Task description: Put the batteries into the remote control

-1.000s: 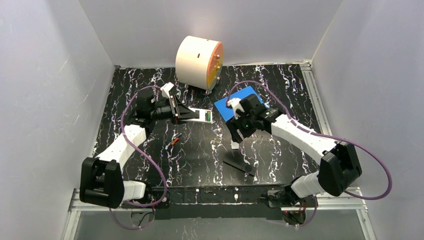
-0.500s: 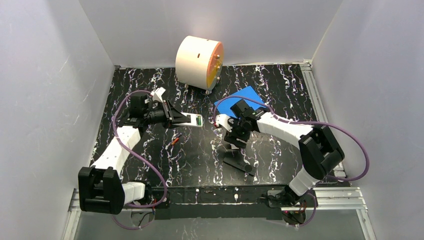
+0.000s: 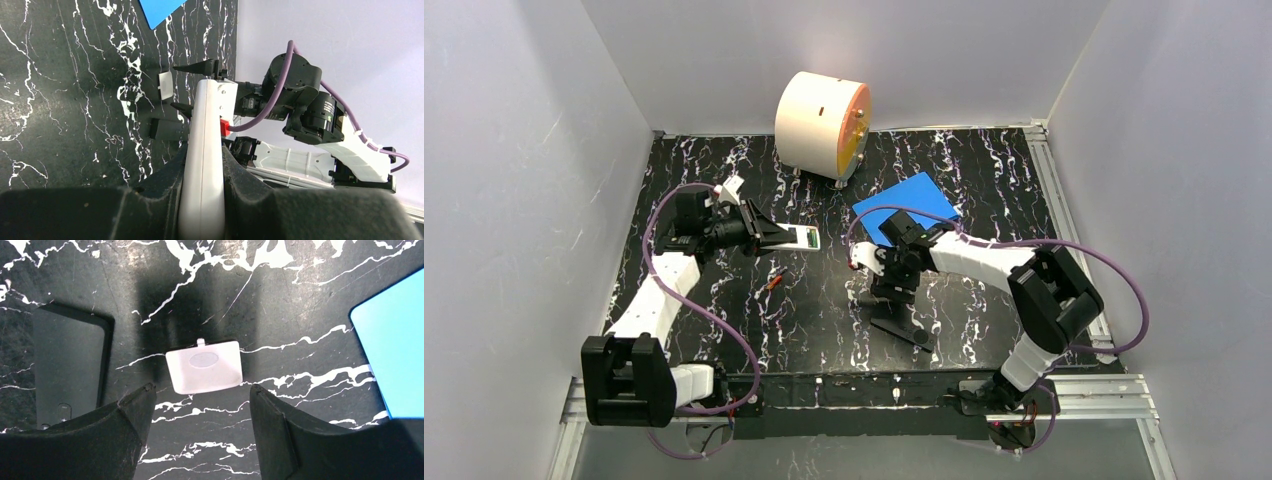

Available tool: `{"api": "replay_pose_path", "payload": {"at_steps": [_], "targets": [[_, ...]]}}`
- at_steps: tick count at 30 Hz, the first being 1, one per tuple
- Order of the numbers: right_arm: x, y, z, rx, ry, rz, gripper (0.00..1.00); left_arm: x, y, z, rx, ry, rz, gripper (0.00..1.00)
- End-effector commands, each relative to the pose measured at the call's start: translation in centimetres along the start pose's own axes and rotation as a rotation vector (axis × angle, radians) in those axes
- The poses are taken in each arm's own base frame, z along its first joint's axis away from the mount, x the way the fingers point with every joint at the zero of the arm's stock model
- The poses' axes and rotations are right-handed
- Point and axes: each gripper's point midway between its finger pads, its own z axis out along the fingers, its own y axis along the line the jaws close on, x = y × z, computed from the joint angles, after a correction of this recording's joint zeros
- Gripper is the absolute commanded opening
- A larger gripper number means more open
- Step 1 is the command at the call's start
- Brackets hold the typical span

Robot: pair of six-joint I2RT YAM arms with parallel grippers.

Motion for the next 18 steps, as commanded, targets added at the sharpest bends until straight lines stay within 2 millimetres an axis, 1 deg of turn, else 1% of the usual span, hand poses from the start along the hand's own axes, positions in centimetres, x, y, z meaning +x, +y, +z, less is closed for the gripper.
{"api": "replay_pose_path", "payload": {"at_steps": [1,5,8,9,11,13,15,18], "targets": [[-0.8,-0.4,1.1,0.008,-0.036,-0.024,0.75,0.2,-0.5,-0.4,0.027,0.013,0.009,0.00],[-0.1,-0.9,1.9,0.032,-0.010,-0.033,0.74,0.1,-0.5,-0.4,0.034,0.008,0.006,0.00],[0.4,-0.7,2.3,0.019,0.007,-0.036,0.71,0.0,-0.5,-0.4,0.034,0.006,0.006,0.00],[0.5,-0.5,2.3,0.012,0.008,-0.034,0.70,0.0,-0.5,-0.4,0.034,0.006,0.006,0.00],[0.7,-0.2,2.3,0.004,0.015,-0.033,0.66,0.0,-0.4,-0.4,0.034,0.007,0.004,0.00],[1.0,-0.1,2.0,0.008,0.024,-0.038,0.64,0.1,-0.4,-0.5,0.036,0.007,0.003,0.00],[1.6,0.0,1.6,0.017,0.040,-0.050,0.66,0.2,-0.3,-0.5,0.038,0.008,0.003,0.00],[2.4,0.4,1.4,0.025,0.048,-0.057,0.72,0.3,-0.2,-0.4,0.043,0.011,-0.001,0.00]]}}
